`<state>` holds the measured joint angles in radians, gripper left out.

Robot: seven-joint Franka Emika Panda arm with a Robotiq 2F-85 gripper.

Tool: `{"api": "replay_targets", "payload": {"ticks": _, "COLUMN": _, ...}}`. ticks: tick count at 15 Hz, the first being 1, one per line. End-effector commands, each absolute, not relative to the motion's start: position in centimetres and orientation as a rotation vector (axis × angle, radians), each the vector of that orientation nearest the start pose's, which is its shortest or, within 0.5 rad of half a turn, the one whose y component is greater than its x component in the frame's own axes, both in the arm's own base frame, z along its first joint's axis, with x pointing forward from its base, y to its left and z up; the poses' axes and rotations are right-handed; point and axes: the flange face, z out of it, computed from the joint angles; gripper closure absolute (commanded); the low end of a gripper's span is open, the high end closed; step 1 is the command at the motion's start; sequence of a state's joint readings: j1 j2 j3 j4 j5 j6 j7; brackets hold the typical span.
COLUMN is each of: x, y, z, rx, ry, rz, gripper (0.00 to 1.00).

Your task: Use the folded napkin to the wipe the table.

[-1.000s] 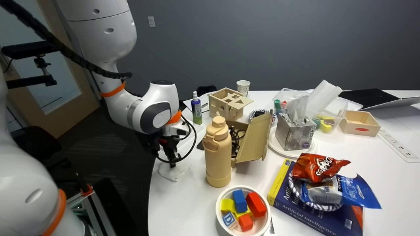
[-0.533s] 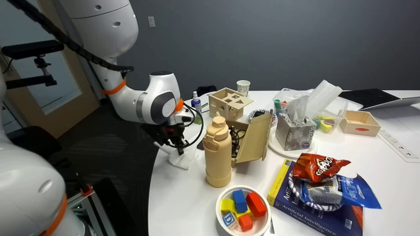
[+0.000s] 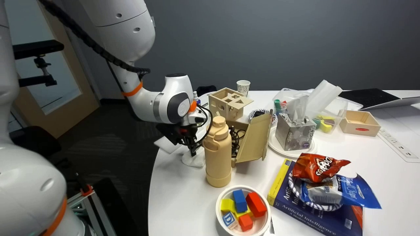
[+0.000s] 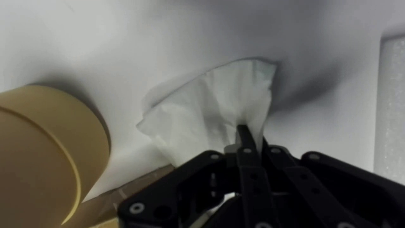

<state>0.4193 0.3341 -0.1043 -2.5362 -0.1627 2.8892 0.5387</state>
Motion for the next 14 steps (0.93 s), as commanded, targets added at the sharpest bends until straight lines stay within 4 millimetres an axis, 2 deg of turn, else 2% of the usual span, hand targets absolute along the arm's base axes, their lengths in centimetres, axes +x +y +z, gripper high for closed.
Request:
{"api": "replay_targets", "payload": {"ticks": 1, "x": 41.8, "y": 14.8, "z": 13.8, "rx": -3.249, "ry": 0.121, "rz": 0.079, "gripper": 1.00}}
{"api": "replay_targets", "payload": {"ticks": 7, "x": 38.2, "y": 13.9, "z": 13.6, "rx": -3.297, "ry": 0.247, "rz": 0.205, "gripper": 1.00}}
{"api": "replay_targets", "payload": {"ticks": 9, "x": 37.2, "y": 14.0, "z": 13.4, "rx": -3.268, "ry": 0.196, "rz": 0.248, "gripper": 1.00}}
{"api": "replay_targets", "payload": {"ticks": 14, "x": 35.4, "y": 15.9, "z": 13.4, "rx": -3.151, "ry": 0.027, "rz": 0.178, "gripper": 1.00}}
